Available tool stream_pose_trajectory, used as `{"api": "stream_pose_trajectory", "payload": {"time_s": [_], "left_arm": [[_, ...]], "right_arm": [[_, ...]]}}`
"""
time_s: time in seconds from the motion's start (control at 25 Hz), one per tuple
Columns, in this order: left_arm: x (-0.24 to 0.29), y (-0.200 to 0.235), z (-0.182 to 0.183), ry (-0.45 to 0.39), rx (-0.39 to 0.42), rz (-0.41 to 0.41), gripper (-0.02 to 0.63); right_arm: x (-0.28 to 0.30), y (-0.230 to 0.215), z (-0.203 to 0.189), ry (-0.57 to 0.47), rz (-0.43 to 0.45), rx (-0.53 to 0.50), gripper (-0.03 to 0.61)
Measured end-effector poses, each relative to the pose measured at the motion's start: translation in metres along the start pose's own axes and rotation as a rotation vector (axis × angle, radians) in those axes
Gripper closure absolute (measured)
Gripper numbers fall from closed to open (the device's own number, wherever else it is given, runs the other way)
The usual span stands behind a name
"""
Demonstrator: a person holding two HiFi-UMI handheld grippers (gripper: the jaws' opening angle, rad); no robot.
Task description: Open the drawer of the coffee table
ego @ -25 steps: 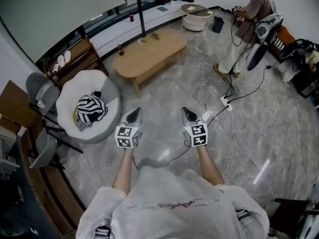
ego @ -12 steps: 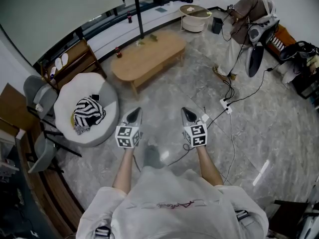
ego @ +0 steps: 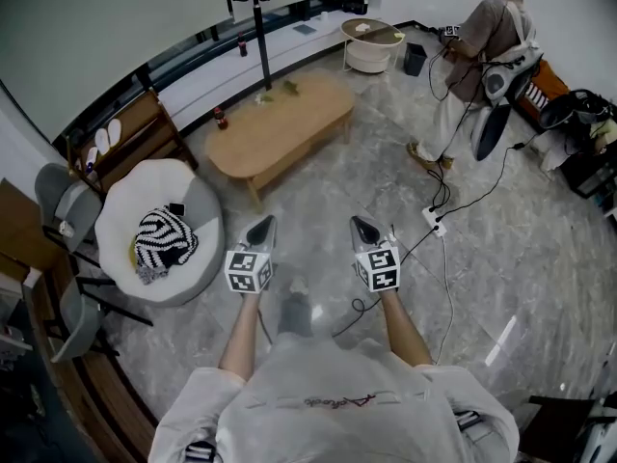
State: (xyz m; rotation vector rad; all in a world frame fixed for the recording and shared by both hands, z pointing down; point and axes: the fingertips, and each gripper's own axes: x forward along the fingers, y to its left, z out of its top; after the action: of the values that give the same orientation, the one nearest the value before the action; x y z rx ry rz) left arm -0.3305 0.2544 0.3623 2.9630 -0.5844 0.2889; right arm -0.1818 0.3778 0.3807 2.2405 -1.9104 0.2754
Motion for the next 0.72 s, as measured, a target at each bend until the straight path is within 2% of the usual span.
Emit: {"api": "stream_pose_trajectory", "payload": {"time_s": [0.72], "left_arm": [[0.179,0.142,0.06,0.0,-0.001,-0.067,0.614]], "right_arm": [[0.202,-0.076,0.077,0.01,-0.055,-0.011,0.574]]}}
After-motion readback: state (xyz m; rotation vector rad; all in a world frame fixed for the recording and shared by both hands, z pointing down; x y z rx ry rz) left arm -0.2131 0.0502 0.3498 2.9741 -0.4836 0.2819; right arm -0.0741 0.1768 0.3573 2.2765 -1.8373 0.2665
